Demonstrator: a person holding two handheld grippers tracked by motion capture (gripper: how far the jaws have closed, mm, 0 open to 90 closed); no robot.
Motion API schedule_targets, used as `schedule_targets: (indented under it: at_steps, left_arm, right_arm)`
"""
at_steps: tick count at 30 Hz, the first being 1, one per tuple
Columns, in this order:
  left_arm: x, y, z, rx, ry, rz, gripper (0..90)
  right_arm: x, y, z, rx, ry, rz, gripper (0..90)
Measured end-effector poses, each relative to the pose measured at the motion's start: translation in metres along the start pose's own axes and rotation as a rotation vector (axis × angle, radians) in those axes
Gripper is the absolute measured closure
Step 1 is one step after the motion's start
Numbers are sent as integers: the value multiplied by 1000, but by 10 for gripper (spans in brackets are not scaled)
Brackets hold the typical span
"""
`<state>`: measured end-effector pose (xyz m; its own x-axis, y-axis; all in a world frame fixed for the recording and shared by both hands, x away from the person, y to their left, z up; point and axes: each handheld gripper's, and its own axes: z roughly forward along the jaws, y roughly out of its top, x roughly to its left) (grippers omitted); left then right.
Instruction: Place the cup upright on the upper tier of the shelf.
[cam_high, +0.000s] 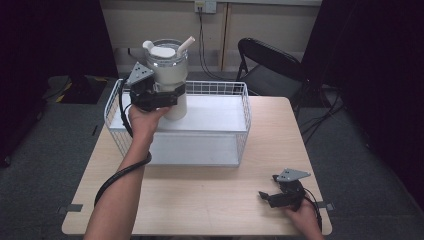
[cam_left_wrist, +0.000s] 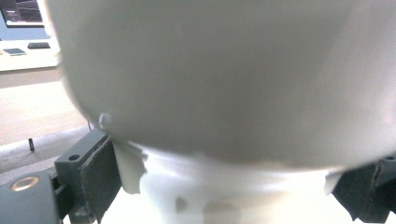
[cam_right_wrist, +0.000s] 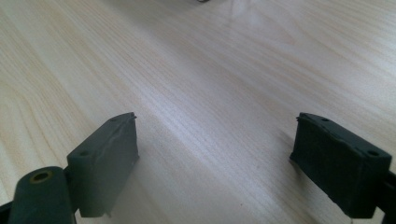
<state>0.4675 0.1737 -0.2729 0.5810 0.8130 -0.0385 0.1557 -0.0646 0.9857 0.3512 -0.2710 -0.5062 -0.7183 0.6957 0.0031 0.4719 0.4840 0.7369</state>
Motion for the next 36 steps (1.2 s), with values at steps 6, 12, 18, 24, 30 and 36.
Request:
schedule_targets:
  at_steps: [6,12,18,24,30,36]
  left_arm:
    - [2,-2,-1,15,-11,-14,87]
    - [3,-5,-3,27,-12,-16,83]
    - [2,-6,-6,47,-8,-19,82]
    - [3,-14,-11,65,-16,-7,97]
    - [4,-16,-20,77,-26,-18,127]
    - [2,-20,-33,93,-40,0,154]
  right_arm:
    - [0,0,0,0,1,0,134]
    - [0,0,0,0,1,0,134]
    - [0,0,0,0,0,0,133]
    - [0,0,0,0,0,0,133]
    - [0,0,0,0,1,0,133]
    - [0,0,0,0,0,1,133]
